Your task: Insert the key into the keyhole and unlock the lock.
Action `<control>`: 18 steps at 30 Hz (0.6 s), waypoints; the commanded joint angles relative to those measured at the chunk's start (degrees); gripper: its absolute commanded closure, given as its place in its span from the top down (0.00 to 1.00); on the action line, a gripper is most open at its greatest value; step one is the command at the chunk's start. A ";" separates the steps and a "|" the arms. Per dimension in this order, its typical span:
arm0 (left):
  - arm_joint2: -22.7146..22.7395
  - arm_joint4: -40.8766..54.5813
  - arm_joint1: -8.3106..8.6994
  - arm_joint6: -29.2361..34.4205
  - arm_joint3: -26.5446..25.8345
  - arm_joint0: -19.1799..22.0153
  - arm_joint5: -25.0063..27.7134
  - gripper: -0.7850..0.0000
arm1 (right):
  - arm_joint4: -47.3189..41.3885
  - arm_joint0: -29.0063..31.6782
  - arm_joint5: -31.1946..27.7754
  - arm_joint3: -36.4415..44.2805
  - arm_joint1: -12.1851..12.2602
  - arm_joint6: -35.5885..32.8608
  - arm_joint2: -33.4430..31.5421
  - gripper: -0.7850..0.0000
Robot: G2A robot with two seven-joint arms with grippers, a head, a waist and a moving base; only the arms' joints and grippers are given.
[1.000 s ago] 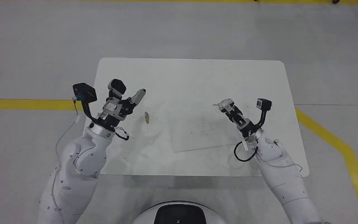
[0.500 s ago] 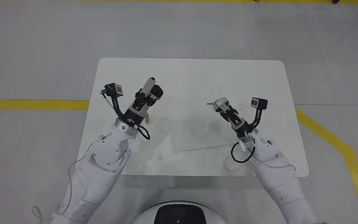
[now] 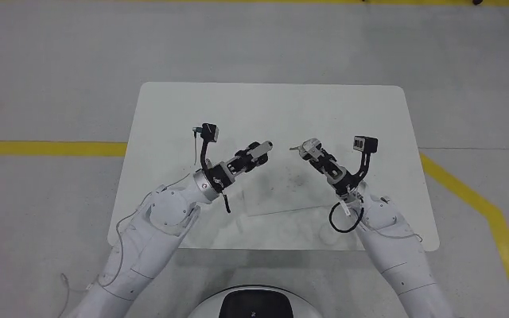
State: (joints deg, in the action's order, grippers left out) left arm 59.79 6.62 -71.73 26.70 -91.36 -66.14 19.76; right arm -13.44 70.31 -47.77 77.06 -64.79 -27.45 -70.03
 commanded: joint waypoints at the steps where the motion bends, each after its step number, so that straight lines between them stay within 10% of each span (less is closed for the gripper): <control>1: 0.05 -0.52 0.00 0.08 0.22 -0.17 0.11 0.87 | 0.24 0.07 0.34 0.22 0.03 -0.81 0.10 0.00; 6: -1.36 -3.16 -0.18 1.42 0.96 0.25 -0.20 0.77 | -0.46 0.23 1.36 0.70 0.05 -2.77 0.40 0.00; 10: -3.10 -3.33 -0.67 1.16 1.77 1.05 -0.19 0.49 | -0.69 0.03 2.15 1.32 0.04 -4.43 0.79 0.00; 18: -4.02 -3.62 -1.24 -0.10 3.27 2.02 -0.05 0.37 | -1.87 0.19 2.39 3.03 0.12 -7.36 1.08 0.00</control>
State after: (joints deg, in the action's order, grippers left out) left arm 55.75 3.16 -72.95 26.67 -88.25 -64.14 19.83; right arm -15.09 70.44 -45.28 79.93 -64.67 -34.53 -69.02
